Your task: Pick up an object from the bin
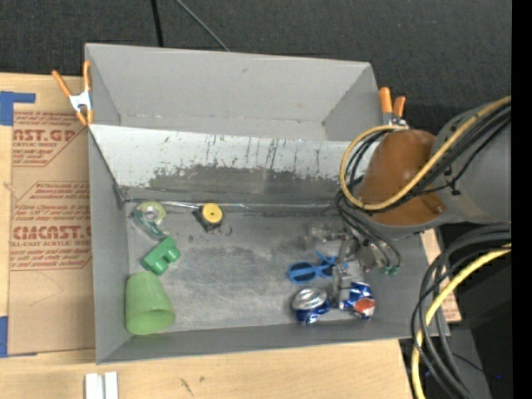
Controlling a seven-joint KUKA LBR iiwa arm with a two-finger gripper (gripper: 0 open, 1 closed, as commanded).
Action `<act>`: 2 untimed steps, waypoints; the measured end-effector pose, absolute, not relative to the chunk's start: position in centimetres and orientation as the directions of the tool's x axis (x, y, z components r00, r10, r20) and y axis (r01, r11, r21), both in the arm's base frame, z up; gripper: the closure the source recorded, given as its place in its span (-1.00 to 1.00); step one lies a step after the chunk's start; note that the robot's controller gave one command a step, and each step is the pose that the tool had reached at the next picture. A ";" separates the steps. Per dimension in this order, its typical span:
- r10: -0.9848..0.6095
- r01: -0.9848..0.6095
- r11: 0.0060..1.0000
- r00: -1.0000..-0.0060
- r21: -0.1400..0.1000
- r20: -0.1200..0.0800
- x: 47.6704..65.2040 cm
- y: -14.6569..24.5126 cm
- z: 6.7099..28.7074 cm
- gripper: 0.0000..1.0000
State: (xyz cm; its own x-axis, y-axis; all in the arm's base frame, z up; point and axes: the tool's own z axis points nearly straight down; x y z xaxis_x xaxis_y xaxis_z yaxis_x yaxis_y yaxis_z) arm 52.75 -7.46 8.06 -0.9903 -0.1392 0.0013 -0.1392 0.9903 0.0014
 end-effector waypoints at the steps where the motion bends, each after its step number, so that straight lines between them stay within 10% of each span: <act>1: -0.139 -0.139 0.990 -0.990 0.000 -0.001 52.9 -7.5 8.3 1.00; 2: -0.163 -0.163 0.987 -0.987 -0.003 -0.011 52.6 -7.0 25.0 1.00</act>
Offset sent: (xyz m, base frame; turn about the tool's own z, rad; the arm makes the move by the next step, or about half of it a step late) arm 0.0000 0.0000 0.0000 0.0000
